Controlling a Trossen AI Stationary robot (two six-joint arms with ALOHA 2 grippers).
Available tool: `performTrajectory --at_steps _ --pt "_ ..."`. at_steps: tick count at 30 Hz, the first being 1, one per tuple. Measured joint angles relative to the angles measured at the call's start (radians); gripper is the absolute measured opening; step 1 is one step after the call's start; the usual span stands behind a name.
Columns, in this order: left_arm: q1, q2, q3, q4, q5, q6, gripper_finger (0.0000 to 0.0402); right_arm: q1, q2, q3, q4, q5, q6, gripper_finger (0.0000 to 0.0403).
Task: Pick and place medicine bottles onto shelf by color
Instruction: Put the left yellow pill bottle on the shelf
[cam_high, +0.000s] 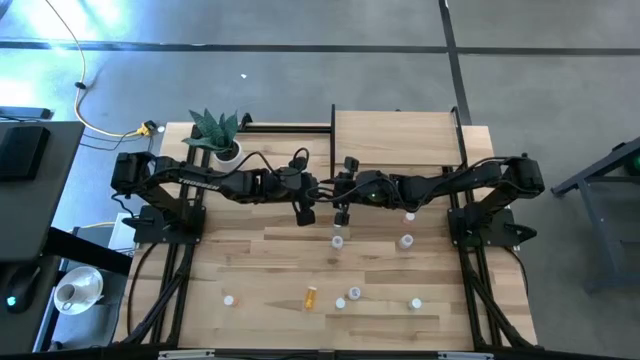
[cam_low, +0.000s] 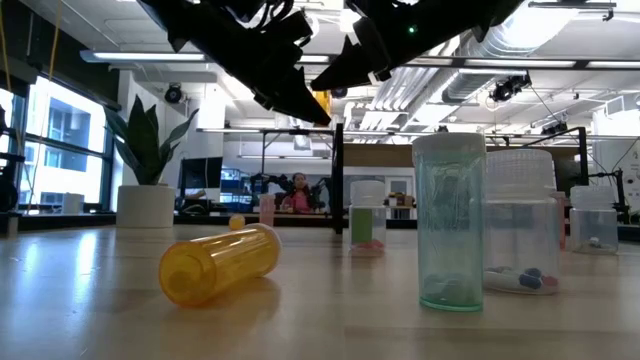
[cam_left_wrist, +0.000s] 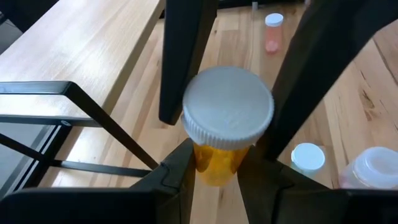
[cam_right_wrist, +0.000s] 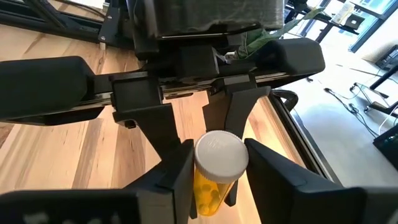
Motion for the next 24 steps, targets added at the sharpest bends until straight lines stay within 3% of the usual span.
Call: performTrajectory --at_steps 16,24 --pt "0.0 0.0 -0.001 0.0 0.001 -0.009 0.0094 0.0 0.0 0.0 -0.007 -0.002 0.0 0.0105" --pt "0.0 0.0 -0.001 0.003 0.0 -0.012 0.0162 0.0 0.0 0.0 -0.017 0.008 0.011 0.0104"
